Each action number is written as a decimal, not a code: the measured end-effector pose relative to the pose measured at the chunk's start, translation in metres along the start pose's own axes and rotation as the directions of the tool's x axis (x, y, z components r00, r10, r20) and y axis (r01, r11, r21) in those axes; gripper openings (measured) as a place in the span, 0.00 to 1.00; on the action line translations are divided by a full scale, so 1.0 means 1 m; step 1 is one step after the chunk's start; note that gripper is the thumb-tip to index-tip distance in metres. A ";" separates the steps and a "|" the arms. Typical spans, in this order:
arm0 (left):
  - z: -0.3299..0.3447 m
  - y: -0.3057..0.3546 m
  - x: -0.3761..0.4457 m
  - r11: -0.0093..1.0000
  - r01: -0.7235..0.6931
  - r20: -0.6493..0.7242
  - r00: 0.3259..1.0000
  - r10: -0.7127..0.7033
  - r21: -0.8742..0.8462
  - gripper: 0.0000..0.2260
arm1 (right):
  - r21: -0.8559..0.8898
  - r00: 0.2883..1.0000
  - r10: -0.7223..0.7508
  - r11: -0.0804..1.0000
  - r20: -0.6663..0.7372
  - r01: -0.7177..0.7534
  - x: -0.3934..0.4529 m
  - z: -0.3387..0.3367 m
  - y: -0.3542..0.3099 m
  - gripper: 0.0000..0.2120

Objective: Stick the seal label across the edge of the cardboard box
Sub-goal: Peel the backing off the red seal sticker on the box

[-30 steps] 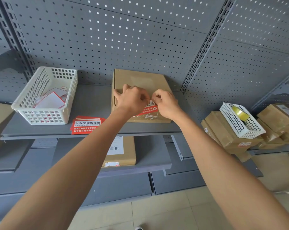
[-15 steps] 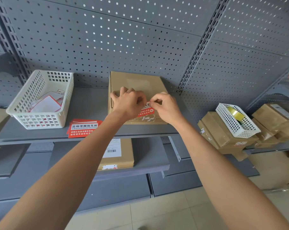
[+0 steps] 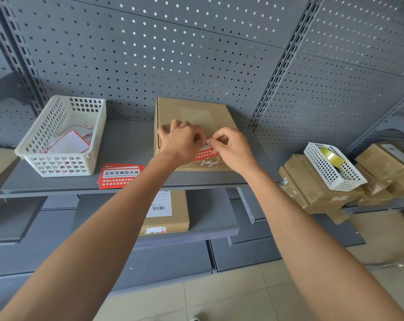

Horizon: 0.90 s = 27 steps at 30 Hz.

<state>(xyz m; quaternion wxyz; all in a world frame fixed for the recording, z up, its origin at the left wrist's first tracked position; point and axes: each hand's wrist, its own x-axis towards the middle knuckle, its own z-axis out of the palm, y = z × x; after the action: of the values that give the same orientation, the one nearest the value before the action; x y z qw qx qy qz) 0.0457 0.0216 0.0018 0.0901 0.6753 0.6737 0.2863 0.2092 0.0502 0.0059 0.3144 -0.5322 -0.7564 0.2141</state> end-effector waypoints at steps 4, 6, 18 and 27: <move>-0.001 0.001 0.000 1.000 0.002 0.003 1.000 -0.002 0.002 0.08 | 0.003 0.996 -0.005 1.000 0.086 0.005 0.002 0.001 -0.009 0.13; -0.002 0.000 0.000 1.000 -0.006 0.005 1.000 0.006 -0.009 0.08 | -0.043 0.997 -0.030 0.999 0.077 0.034 0.004 0.002 -0.011 0.06; -0.008 -0.022 -0.009 0.990 -0.131 -0.082 0.989 0.126 -0.049 0.05 | 0.059 0.999 -0.006 0.998 0.046 0.003 0.002 0.002 -0.008 0.04; -0.007 -0.021 -0.008 0.995 -0.093 -0.064 0.994 0.090 -0.038 0.05 | 0.098 0.998 0.018 0.995 0.068 -0.025 0.004 0.003 -0.007 0.04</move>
<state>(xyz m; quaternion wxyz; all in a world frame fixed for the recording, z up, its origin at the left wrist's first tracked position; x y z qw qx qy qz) 0.0244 0.0137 -0.0050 0.0696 0.6941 0.6386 0.3249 0.2014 0.0519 0.0091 0.3124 -0.5167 -0.7492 0.2724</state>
